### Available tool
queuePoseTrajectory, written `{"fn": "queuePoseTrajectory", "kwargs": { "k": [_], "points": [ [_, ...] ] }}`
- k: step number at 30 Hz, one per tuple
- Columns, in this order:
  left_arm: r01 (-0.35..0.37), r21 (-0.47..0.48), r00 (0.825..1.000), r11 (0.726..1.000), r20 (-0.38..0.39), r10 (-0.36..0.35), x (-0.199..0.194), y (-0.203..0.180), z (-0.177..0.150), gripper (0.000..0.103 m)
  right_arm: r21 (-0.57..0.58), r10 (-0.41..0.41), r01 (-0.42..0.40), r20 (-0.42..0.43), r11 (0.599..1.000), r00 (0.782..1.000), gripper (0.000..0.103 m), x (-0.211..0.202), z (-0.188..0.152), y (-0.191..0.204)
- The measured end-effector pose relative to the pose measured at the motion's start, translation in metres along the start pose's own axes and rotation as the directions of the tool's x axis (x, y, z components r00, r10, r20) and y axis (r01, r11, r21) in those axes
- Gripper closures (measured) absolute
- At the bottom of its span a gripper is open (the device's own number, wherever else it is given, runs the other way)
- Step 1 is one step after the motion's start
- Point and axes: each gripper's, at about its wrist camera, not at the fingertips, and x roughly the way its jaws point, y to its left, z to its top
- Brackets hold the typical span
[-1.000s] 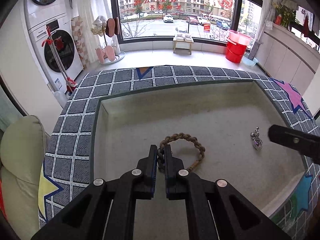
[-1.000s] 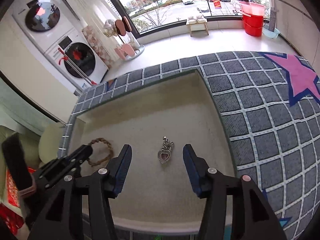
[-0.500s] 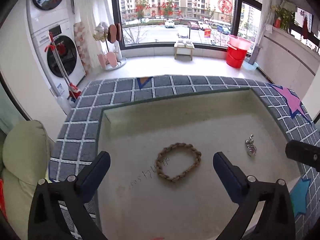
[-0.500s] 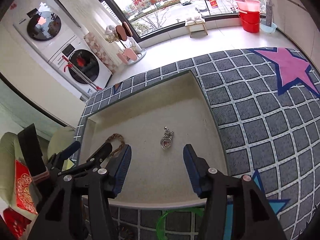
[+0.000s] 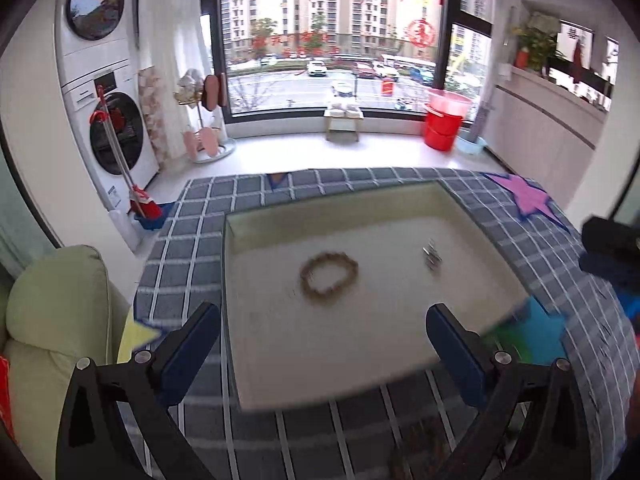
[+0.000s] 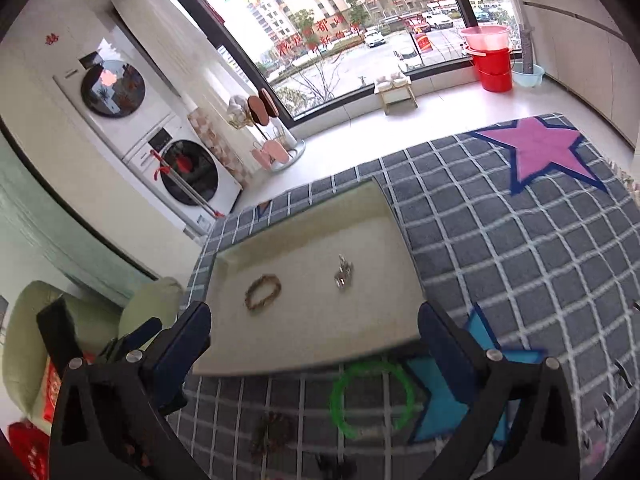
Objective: Organize jewelry
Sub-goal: 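Move both tools back from the tray toward the remaining jewelry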
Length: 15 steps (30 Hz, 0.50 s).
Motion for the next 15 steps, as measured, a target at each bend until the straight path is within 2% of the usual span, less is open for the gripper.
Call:
{"fn": "queuePoseTrajectory", "kwargs": {
  "k": [6, 10, 15],
  "points": [
    [0.028, 0.014, 0.999, 1.000, -0.020, -0.028, -0.040, -0.015, -0.037, 0.000, 0.024, -0.003, 0.005, -0.053, 1.000, 0.999, 0.000, -0.030, -0.032, -0.008],
    [0.053, -0.011, 0.997, 0.999, -0.049, -0.053, -0.058, -0.016, -0.064, 0.000, 0.008, -0.056, 0.057, -0.076, 0.998, 0.996, 0.000, -0.047, -0.063, -0.014],
    [0.052, 0.018, 0.996, 0.998, -0.079, -0.050, -0.072, -0.029, -0.095, 0.000, -0.017, -0.123, 0.122, -0.113, 0.992, 0.986, 0.000, -0.060, -0.102, -0.026]
  ]
}}
